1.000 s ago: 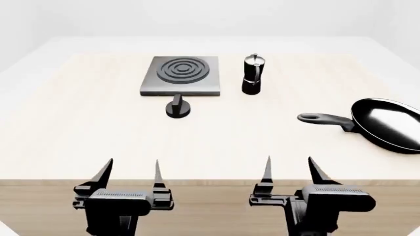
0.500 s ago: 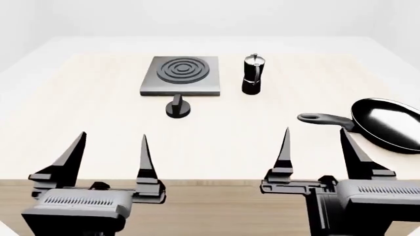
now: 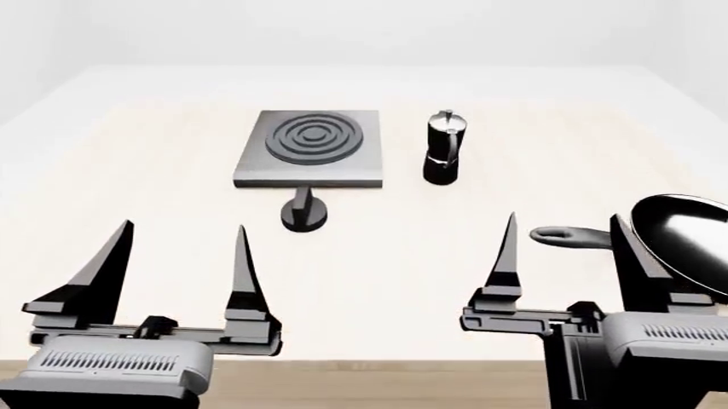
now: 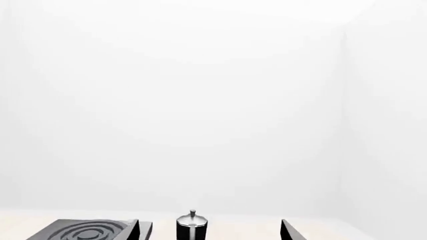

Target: Put the frying pan on the stove.

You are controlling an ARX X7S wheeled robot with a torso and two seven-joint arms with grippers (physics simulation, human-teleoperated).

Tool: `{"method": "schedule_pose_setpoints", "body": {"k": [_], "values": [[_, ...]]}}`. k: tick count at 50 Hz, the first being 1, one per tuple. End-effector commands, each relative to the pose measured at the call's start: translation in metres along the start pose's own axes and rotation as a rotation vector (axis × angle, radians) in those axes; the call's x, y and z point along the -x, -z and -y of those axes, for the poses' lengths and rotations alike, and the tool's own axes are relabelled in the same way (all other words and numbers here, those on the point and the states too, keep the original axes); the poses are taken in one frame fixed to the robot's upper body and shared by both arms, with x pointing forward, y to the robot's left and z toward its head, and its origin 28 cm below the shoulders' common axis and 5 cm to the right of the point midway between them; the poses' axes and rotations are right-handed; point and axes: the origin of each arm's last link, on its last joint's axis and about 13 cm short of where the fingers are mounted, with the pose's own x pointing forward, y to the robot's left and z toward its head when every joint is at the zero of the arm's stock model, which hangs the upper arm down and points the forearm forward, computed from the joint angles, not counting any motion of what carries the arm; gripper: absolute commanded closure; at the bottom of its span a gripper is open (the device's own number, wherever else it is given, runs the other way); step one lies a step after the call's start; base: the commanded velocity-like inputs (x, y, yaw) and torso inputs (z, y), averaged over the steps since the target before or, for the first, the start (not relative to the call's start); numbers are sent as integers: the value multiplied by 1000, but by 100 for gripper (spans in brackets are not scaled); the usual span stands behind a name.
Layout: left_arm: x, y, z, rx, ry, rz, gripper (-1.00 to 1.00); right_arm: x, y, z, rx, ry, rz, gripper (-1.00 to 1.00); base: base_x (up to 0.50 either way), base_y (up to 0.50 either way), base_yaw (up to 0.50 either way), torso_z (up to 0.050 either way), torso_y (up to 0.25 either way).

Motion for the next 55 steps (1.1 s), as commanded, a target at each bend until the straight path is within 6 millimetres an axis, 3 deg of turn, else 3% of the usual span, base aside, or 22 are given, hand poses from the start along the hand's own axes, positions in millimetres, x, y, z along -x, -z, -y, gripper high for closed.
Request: {"method": "schedule_pose_setpoints", "body": {"k": [1,35,55], "values": [[0,-2,0,1,0,3,-100,0,-1,0,2,3,3,-100,500,0,0,0,0],[1,-4,0,25,7,-5,-100,0,0,0,2,9,-9,-100,496,0,0,0,0],[4,-5,-1,85,47,-15,-100,0,-2,1,3,10,6,-100,0,0,0,47,0]]}}
